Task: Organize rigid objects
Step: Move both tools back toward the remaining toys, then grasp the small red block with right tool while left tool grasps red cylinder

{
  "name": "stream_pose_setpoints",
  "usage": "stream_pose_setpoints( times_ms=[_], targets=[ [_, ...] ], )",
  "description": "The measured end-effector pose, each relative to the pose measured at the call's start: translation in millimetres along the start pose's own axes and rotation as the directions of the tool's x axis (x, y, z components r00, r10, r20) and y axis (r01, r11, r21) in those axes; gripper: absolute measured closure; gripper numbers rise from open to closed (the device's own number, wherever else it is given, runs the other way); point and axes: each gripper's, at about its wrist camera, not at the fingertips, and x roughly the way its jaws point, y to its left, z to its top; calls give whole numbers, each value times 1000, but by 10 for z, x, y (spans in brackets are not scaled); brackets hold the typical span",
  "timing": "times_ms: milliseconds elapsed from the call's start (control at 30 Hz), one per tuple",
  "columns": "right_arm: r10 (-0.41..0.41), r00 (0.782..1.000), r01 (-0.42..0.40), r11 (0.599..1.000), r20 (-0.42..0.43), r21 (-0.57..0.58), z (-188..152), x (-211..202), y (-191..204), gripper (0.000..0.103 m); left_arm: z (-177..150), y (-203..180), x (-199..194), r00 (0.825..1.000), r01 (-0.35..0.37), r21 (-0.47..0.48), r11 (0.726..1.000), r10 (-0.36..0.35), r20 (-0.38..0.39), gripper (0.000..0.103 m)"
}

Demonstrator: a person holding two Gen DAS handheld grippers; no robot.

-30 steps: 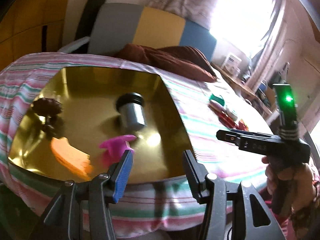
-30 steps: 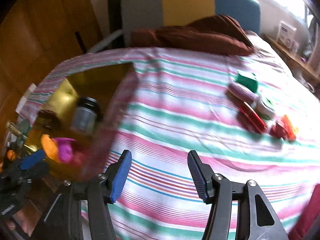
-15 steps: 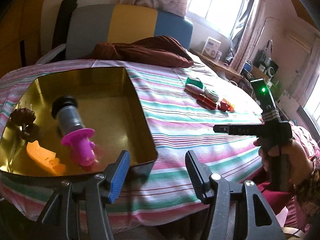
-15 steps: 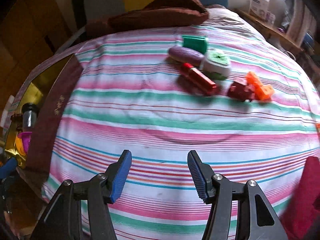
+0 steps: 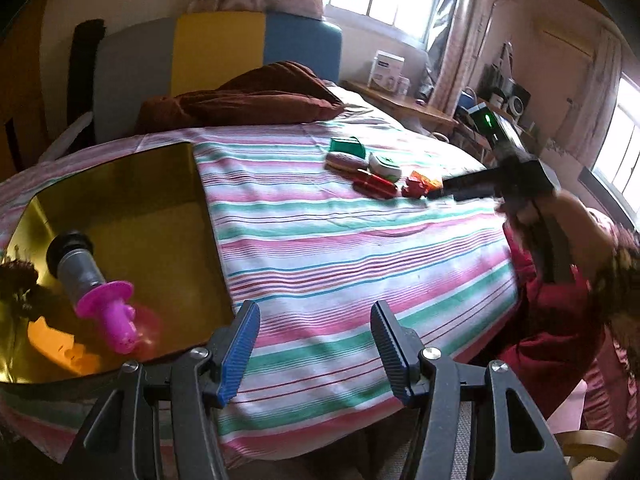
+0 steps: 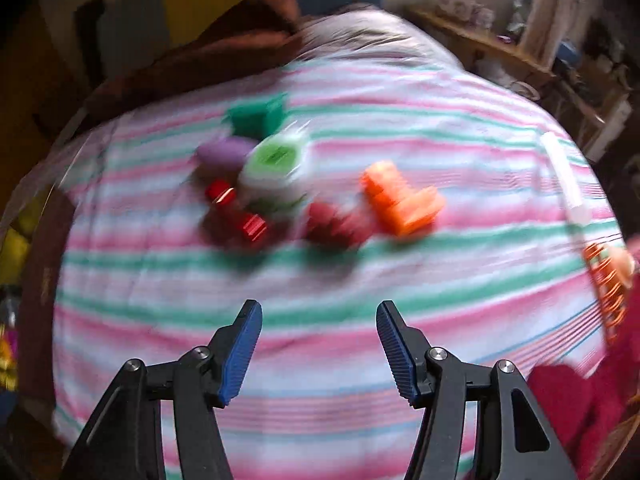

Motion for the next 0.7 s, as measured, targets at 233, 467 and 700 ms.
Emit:
stream_pose_setpoints(
  times_ms=[233,467,700],
  targets=[
    [35,991,-45,996,131,75,424,161,-377,44,65,-110,64,999,34,21,999,-33,-25,45],
    [128,988,-130,991,89,25,436,406,-249,55,109,-219,194,998,40,28,999,-39,-48,45],
    [268,963,-268,963,5,-41,323,408,-36,55,195,-343,312,997,58,35,998,-57,-53,45]
  ],
)
